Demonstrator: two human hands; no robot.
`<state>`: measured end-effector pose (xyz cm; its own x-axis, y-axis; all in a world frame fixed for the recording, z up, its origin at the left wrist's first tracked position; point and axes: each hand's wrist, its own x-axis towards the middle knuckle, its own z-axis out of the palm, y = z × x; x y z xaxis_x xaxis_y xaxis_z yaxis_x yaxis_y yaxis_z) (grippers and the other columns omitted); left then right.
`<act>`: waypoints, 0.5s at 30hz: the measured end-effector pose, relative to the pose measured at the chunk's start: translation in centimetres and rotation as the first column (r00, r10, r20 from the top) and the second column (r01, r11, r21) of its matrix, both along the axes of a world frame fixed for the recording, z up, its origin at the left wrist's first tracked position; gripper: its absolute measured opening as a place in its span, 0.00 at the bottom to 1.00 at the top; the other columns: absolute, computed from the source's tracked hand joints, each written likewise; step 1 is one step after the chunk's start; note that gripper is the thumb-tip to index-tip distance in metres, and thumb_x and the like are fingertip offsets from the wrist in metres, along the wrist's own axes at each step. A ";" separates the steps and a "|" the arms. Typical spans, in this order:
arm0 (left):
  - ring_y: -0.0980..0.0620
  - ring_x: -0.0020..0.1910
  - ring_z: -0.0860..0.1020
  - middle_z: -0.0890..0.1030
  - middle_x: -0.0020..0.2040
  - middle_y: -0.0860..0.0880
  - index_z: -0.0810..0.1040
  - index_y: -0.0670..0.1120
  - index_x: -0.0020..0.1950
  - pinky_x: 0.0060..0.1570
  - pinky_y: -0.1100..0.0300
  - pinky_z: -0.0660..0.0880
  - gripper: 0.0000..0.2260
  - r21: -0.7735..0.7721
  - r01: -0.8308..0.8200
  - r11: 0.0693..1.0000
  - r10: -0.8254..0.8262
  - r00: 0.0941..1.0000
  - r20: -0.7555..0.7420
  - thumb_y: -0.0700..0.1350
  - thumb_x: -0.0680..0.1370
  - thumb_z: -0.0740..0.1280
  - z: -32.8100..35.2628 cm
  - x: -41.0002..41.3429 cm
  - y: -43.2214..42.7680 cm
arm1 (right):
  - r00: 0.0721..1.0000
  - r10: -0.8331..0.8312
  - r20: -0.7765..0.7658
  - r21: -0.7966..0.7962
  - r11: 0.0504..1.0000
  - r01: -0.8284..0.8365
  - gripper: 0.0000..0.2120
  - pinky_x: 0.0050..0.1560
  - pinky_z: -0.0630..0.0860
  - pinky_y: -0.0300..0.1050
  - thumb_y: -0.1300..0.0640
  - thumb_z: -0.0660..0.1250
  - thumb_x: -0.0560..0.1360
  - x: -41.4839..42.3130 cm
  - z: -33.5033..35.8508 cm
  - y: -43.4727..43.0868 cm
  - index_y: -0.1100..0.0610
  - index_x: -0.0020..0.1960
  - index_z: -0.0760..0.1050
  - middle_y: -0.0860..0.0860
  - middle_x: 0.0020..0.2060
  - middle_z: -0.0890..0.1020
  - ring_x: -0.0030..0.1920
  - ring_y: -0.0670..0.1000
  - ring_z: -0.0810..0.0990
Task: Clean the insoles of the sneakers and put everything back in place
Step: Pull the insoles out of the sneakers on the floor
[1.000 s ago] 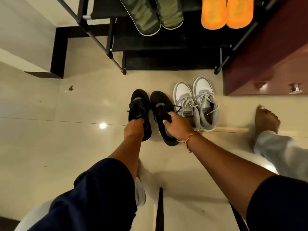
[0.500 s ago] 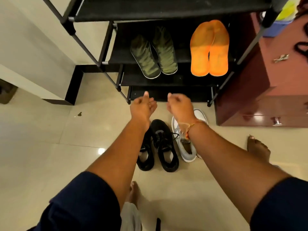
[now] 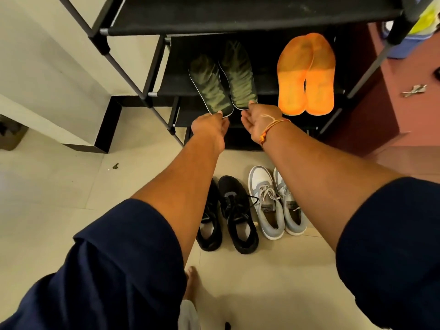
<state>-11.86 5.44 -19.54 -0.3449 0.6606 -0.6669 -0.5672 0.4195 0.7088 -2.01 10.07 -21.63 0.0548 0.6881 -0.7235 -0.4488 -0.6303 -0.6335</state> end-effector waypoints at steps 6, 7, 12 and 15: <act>0.54 0.41 0.80 0.80 0.46 0.47 0.75 0.38 0.67 0.49 0.64 0.80 0.13 0.039 -0.099 0.994 0.097 0.994 0.058 0.34 0.82 0.64 -0.5 0.4 -3.3 | 0.999 -0.013 -0.046 0.103 0.995 0.017 0.03 0.39 0.80 0.37 0.61 0.64 0.81 0.6 -0.5 -3.6 0.56 0.51 0.76 0.52 0.41 0.81 0.42 0.46 0.82; 0.53 0.42 0.80 0.81 0.47 0.46 0.76 0.38 0.64 0.51 0.63 0.81 0.11 0.035 -0.116 0.993 0.113 0.990 0.084 0.33 0.82 0.64 -0.6 0.6 -4.4 | 0.999 -0.014 -0.039 0.110 0.994 0.018 0.03 0.39 0.80 0.37 0.62 0.64 0.81 0.8 -0.7 -4.6 0.56 0.51 0.76 0.52 0.41 0.82 0.42 0.46 0.82; 0.50 0.47 0.81 0.82 0.51 0.42 0.76 0.37 0.57 0.56 0.58 0.79 0.06 -0.015 -0.191 0.982 0.191 0.974 0.121 0.31 0.82 0.63 -2.4 2.2 -12.2 | 1.000 -0.006 0.001 0.076 0.997 0.006 0.07 0.39 0.77 0.39 0.63 0.64 0.80 3.1 -2.1 -12.9 0.55 0.45 0.76 0.53 0.40 0.82 0.38 0.46 0.81; 0.48 0.54 0.80 0.79 0.62 0.39 0.73 0.36 0.68 0.62 0.57 0.76 0.14 -0.107 -0.257 0.961 0.268 0.957 0.113 0.31 0.82 0.62 -4.8 3.1 -17.6 | 1.000 0.006 0.022 -0.002 1.000 -0.006 0.08 0.42 0.78 0.39 0.63 0.64 0.81 4.6 -4.2 -18.9 0.54 0.45 0.75 0.52 0.40 0.82 0.39 0.46 0.82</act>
<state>-8.75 -12.15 -24.35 -0.4078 0.4934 -0.7683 -0.7478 0.3023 0.5911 2.62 -8.82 -25.87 0.0665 0.6870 -0.7236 -0.4310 -0.6343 -0.6418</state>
